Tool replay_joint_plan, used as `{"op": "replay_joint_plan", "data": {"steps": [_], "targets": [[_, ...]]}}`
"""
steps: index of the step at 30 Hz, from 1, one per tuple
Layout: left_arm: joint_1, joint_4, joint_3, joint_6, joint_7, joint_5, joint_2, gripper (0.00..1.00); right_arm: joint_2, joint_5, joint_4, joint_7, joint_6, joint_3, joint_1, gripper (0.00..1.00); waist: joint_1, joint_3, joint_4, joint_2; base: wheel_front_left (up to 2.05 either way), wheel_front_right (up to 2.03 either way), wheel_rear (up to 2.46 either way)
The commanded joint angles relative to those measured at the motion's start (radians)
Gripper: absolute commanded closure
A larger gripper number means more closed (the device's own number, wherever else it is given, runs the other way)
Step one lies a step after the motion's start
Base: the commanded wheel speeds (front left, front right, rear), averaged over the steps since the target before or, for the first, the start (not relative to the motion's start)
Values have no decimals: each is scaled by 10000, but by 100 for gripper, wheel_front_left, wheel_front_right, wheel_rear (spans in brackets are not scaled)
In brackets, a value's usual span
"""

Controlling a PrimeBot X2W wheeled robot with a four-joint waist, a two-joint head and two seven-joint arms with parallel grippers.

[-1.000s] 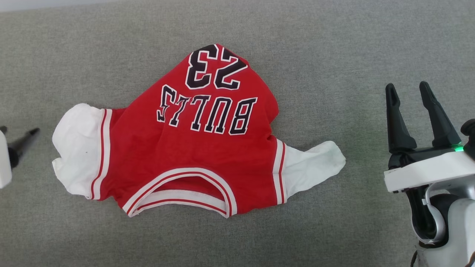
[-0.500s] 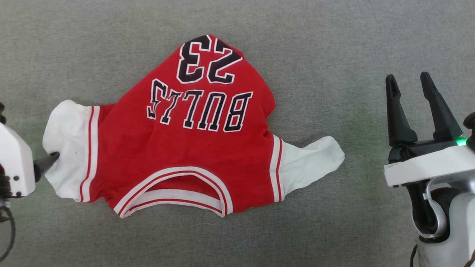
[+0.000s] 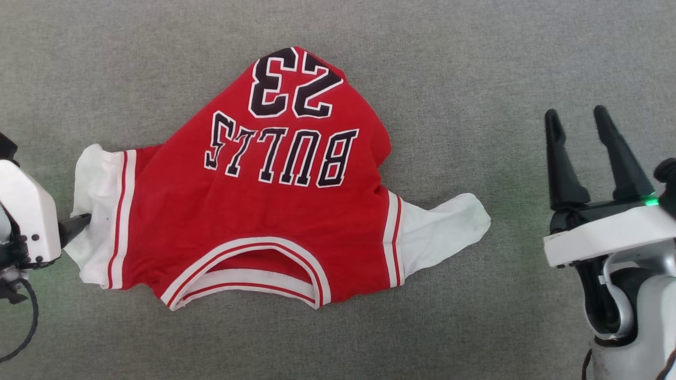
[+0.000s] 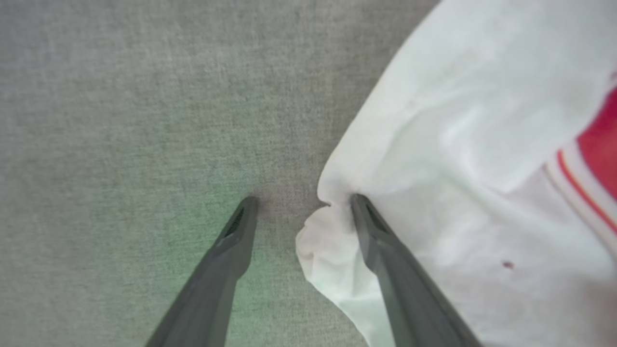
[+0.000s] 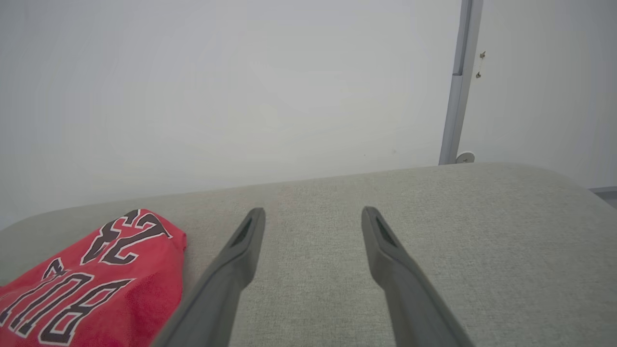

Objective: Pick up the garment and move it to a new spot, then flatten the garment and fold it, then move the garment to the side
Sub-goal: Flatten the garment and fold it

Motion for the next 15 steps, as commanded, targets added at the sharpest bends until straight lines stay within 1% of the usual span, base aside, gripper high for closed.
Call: {"op": "replay_joint_plan", "data": {"steps": [1, 2, 3, 4, 6, 10, 15], "targets": [[210, 195, -348, -77, 232, -174, -505, 0, 3, -15, 51, 128, -4, 96, 60, 0, 0, -48, 25, -1, 0, 0, 0], [242, 221, -468, -184, 262, -103, -542, 0, 3, -50, 90, 275, -4, 132, 104, 0, 0, -79, 39, -1, 0, 0, 0], [272, 241, -585, -300, 318, -34, -560, 33, 3, -145, 128, 466, -4, 218, 147, 0, 0, -106, 51, -1, 0, 0, 0], [296, 348, -599, -265, 346, -88, -605, 100, 3, -127, 174, 717, -4, 346, 193, 0, 0, -135, 66, -1, 0, 0, 0], [315, 449, -694, -348, 394, -101, -651, 100, -73, -142, 201, 1321, -4, 684, 262, 0, 0, -202, 103, -1, 0, 0, 0], [227, 540, -687, -509, 218, -207, -792, 100, -493, 394, 75, 2863, -4, 1408, 504, 0, 0, -295, 214, -1, 0, 0, 0], [148, 613, -692, -581, -32, -172, -925, 100, -960, 1024, -436, 5085, -4, 1744, 898, 0, 0, -395, 372, -1, 0, 0, 0]]}}
